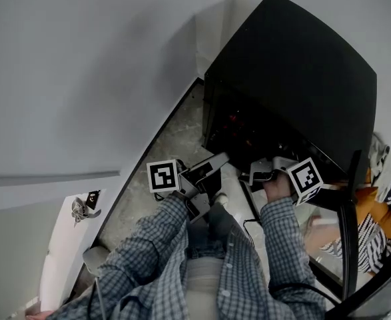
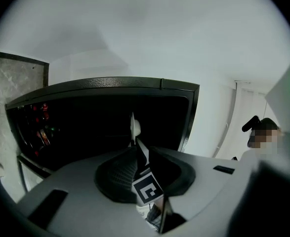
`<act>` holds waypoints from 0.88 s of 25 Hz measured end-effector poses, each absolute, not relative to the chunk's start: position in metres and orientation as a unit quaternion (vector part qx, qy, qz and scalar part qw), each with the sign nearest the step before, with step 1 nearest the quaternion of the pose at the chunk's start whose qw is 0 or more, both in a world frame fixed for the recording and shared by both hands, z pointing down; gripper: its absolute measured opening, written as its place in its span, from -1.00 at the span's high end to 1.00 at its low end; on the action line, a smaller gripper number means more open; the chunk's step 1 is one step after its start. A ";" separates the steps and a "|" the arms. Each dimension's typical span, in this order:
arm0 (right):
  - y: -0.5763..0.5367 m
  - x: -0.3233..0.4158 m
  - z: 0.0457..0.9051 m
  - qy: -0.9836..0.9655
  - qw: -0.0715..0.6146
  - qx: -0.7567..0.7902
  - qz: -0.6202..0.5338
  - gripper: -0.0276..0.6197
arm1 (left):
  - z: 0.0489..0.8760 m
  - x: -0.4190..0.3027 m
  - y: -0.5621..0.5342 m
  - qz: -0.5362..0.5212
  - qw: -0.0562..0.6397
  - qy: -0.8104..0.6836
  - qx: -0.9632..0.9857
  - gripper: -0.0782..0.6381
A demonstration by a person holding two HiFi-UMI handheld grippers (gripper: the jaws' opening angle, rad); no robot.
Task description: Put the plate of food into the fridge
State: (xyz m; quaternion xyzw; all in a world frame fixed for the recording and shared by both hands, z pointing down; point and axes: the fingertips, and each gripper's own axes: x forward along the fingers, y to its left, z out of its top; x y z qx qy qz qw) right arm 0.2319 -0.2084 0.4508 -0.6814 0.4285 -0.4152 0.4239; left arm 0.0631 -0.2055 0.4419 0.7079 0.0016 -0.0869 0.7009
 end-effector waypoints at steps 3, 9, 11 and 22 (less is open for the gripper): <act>-0.208 0.226 0.447 0.453 0.400 -0.684 -0.408 0.72 | 0.438 0.058 -0.205 -0.082 0.698 0.009 0.711 0.75; -0.204 0.218 0.444 0.476 0.372 -0.685 -0.407 0.62 | 0.425 0.058 -0.205 -0.090 0.687 0.025 0.721 0.76; -0.200 0.213 0.446 0.478 0.364 -0.686 -0.410 0.62 | 0.423 0.056 -0.205 -0.088 0.679 0.021 0.728 0.76; -0.187 0.138 0.424 0.600 0.260 -0.647 -0.392 0.62 | 0.404 0.044 -0.200 -0.017 0.545 -0.032 0.838 0.76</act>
